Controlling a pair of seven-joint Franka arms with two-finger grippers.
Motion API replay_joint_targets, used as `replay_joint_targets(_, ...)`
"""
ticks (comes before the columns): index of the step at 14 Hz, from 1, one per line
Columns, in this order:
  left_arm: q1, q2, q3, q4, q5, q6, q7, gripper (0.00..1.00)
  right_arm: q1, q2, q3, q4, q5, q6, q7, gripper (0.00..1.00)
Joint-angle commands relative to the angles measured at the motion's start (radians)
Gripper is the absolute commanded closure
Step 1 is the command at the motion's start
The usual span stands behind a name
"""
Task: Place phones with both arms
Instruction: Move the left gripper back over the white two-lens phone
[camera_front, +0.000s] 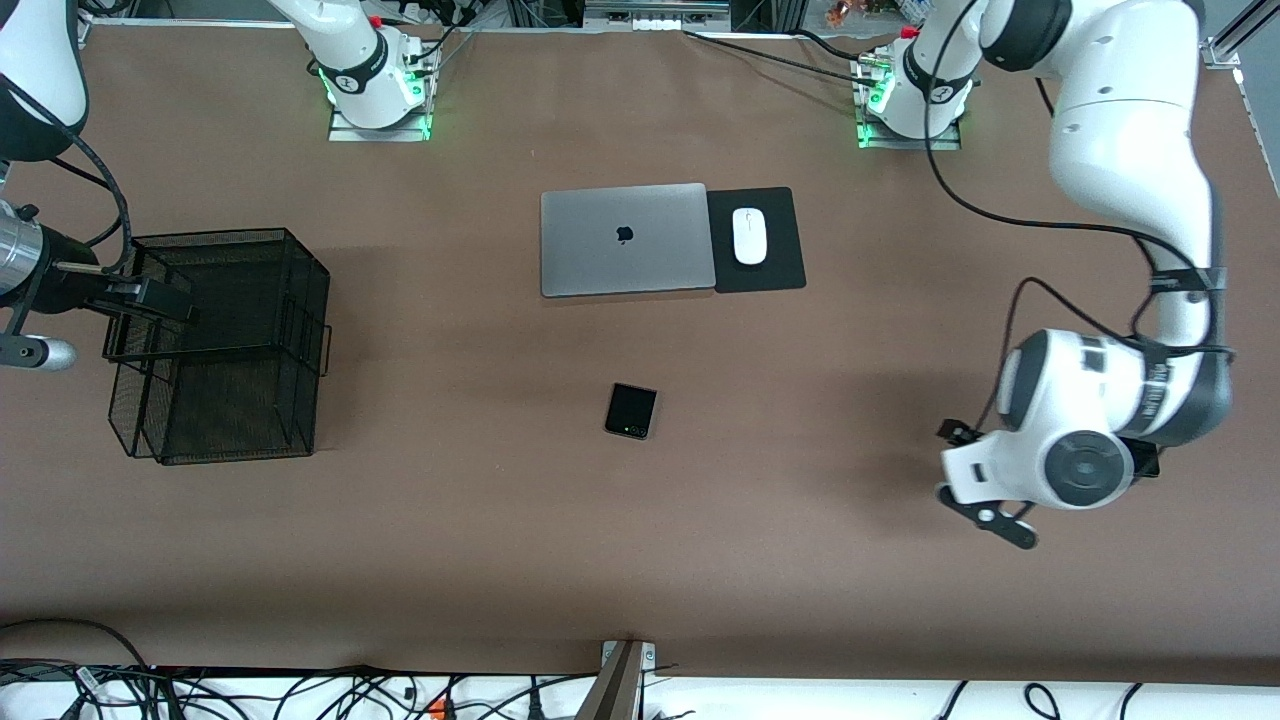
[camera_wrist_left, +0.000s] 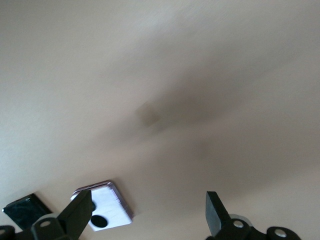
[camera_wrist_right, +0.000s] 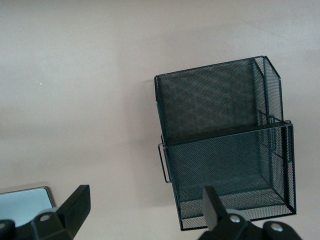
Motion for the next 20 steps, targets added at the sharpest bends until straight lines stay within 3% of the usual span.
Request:
replay_joint_targets(1, 0.040, -0.036, -0.016, -0.084, 0.011, 0.006, 0.018, 0.00, -0.003, 0.004, 0.004, 0.014, -0.004, 0.002, 0.007, 0.01)
replay_joint_targets(5, 0.130, -0.041, -0.018, -0.141, 0.011, 0.033, 0.069, 0.00, 0.000, 0.004, 0.004, 0.010, -0.005, 0.003, 0.009, 0.01)
replay_joint_targets(9, 0.188, -0.120, -0.019, -0.299, 0.000, 0.216, 0.061, 0.00, 0.000, 0.006, 0.004, 0.010, -0.005, 0.003, 0.009, 0.01)
replay_joint_targets(14, 0.302, -0.134, -0.019, -0.305, -0.026, 0.276, 0.018, 0.00, 0.002, 0.004, 0.006, 0.008, -0.005, -0.007, 0.009, 0.01)
replay_joint_targets(17, 0.308, -0.133, -0.018, -0.318, -0.111, 0.288, -0.067, 0.00, 0.013, 0.004, 0.010, -0.006, -0.005, -0.007, 0.030, 0.01)
replay_joint_targets(20, 0.307, -0.140, -0.022, -0.385, -0.122, 0.367, -0.159, 0.00, 0.075, 0.006, 0.013, -0.012, -0.005, 0.005, 0.065, 0.01)
